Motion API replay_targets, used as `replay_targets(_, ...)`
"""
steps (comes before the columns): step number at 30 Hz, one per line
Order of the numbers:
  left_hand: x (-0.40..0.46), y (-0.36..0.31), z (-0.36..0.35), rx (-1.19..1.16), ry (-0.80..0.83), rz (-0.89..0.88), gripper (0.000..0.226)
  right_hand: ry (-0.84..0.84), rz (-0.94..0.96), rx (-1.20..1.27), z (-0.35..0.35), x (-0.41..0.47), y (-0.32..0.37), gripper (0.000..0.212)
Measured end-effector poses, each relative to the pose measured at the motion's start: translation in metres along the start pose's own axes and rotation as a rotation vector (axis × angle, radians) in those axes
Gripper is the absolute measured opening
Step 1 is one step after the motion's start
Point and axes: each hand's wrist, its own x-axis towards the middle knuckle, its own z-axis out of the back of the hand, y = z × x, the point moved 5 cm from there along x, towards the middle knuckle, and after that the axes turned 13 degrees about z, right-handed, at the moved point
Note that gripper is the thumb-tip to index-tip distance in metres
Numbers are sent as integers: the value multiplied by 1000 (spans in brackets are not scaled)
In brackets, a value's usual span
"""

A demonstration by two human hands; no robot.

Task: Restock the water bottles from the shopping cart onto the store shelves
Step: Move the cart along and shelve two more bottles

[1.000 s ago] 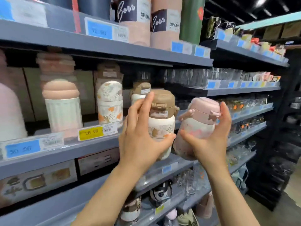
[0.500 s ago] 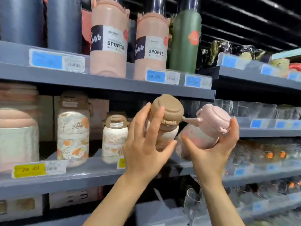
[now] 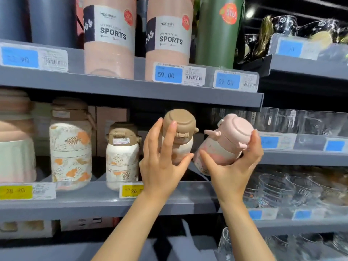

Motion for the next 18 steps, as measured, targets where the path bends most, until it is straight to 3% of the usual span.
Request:
replay_targets(5,-5,10,-7,105,39,16,89,184,9,-70,-16,-8,-11,111)
replay_targets(14,-9,27,-17,257,272,203,89,456,-72,-254,-37,-17,-21,112)
replay_targets(18,-13,27,-17,321,305,182,91,543,-94,-302,-38,-20,-25,110)
